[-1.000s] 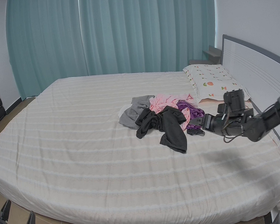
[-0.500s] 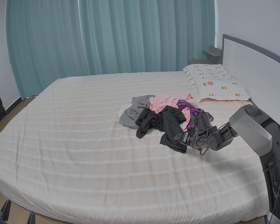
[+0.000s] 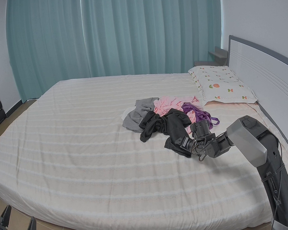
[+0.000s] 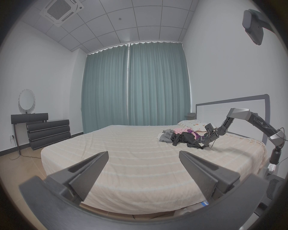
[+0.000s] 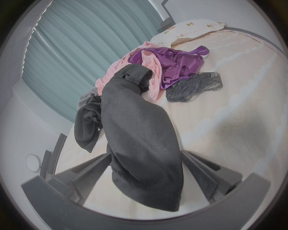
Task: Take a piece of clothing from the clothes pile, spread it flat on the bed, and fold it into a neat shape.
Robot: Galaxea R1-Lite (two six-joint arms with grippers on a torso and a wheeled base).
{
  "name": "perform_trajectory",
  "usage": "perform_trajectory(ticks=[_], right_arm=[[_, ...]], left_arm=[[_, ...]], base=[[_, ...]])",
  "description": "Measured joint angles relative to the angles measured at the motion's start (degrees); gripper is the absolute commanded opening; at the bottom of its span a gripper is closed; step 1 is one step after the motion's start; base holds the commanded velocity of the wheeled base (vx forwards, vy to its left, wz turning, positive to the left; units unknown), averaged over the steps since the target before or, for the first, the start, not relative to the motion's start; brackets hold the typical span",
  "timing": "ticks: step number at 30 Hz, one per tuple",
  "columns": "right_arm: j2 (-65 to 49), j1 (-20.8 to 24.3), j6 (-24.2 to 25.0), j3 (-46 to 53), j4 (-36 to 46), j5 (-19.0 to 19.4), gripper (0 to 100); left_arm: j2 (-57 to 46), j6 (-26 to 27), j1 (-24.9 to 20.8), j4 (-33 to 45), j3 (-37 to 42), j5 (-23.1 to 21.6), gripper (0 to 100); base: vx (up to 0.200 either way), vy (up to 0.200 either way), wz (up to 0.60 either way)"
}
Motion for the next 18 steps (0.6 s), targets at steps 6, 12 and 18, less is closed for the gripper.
perform_trajectory(ticks=[6,12,18], right_arm=[[1.6,0.2,1.9,-3.4,2.2,-0.1,0],[0.4,0.2,4.4,-2.0,2.3,-0.4,0],[-4.4,0.3,5.6,5.5,0.9,0.5,0]], left_arm=[[0.0,0.0,0.0,0.0,0.0,0.0,100],[0.0,0.0,0.0,0.0,0.0,0.0,100],[0.0,0.0,0.0,0.0,0.0,0.0,100]], base=[[0.000,0.000,0.00],[0.000,0.000,0.00],[0.000,0.000,0.00]])
